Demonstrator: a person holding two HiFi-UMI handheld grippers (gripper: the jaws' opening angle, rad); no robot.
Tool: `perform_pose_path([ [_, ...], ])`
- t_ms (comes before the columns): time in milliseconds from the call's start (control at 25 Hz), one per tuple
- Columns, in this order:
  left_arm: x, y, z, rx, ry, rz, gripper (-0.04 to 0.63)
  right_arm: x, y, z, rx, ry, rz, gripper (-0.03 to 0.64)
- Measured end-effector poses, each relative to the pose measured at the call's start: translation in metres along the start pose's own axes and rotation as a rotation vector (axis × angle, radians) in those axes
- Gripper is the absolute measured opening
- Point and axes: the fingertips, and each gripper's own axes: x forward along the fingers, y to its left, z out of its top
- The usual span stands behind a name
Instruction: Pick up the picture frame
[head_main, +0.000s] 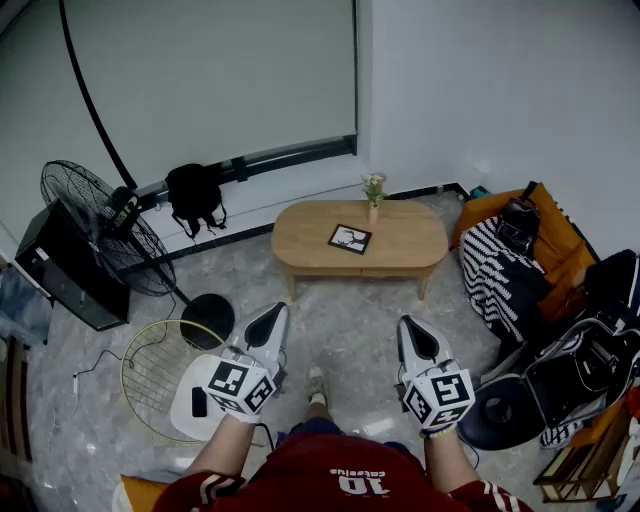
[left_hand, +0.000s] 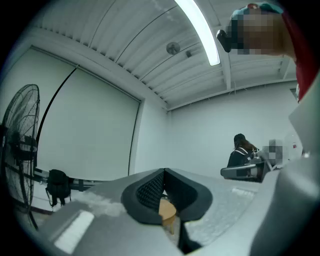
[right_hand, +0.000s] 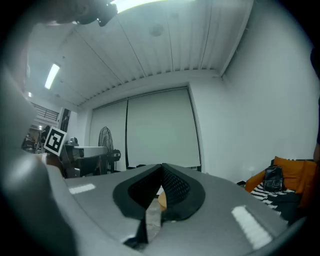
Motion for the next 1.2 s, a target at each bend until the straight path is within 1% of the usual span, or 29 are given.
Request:
perform_pose_path([
  [640, 0.0008, -0.0071, -0.0004, -0.015, 0.014, -0.016, 0.000, -0.0077, 0.0015, 0.0000, 0.003, 0.006, -0.013, -0.011],
  [840, -0.0004, -0.0084, -0.0001, -0.008, 0.013, -0.018, 0.000, -0.0090, 0.0033, 0.0002, -0.054, -0.002, -0.028, -0.011],
  [1000, -0.0010, -0.0096, -0.0014, -0.009, 0.013, -0.021, 0.000, -0.0100, 0.0024, -0.0027, -0.011, -0.003, -0.020, -0.011],
  [1200, -0.0003, -0.0093, -0.0051, -0.009, 0.018, -0.029, 0.000, -0.0083, 0.0026, -0.0049, 0.003, -0.001, -0.015, -0.011],
])
